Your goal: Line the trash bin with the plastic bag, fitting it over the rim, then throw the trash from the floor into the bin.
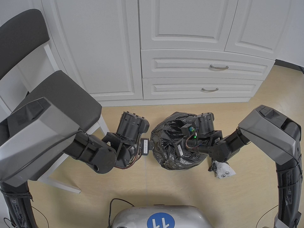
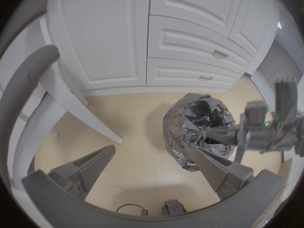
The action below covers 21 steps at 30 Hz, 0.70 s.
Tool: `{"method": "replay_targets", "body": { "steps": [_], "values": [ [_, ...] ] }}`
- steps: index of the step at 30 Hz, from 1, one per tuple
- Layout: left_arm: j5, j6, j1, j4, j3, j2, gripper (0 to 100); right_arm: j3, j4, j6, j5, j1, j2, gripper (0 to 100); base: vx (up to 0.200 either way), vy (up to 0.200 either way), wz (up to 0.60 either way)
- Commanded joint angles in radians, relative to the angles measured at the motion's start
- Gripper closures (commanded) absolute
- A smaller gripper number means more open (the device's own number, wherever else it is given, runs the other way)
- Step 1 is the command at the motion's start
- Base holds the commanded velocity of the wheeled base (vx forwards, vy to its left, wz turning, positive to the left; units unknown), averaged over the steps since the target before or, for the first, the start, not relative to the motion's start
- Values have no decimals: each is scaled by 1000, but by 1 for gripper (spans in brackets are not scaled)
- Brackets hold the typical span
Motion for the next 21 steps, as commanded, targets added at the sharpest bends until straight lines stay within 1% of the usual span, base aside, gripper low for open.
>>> {"method": "replay_targets", "body": {
  "steps": [1, 2, 4, 5, 6, 8, 12, 17, 19, 21],
  "values": [
    [1, 1, -9, -16, 39, -66, 0, 14, 5, -6, -13, 26, 30, 100, 0, 0, 0],
    [1, 1, -9, -16, 39, -66, 0, 14, 5, -6, -13, 26, 30, 100, 0, 0, 0],
    [1, 1, -13, -18, 47, -77, 0, 54, 4, -43, -13, 28, 23, 100, 0, 0, 0],
    [1, 1, -13, -18, 47, -77, 0, 54, 4, -43, -13, 28, 23, 100, 0, 0, 0],
    [1, 1, -18, -18, 47, -78, 0, 85, -7, -69, -13, 35, 13, 100, 0, 0, 0],
    [1, 1, -19, -21, 47, -78, 0, 120, -9, -86, -15, 52, -5, 100, 0, 0, 0],
    [1, 3, -19, -53, 44, -66, 0, 192, -13, -94, -16, 87, -34, 100, 0, 0, 0],
    [1, 3, -19, -73, 45, -65, 0, 234, -39, -114, -15, 112, -39, 100, 0, 0, 0],
    [1, 3, -19, -73, 45, -65, 0, 238, -48, -117, -16, 115, -39, 100, 0, 0, 0],
    [2, 1, -19, -75, 45, -66, 0, 234, -73, -117, -16, 100, -50, 100, 0, 0, 0]
  ]
}}
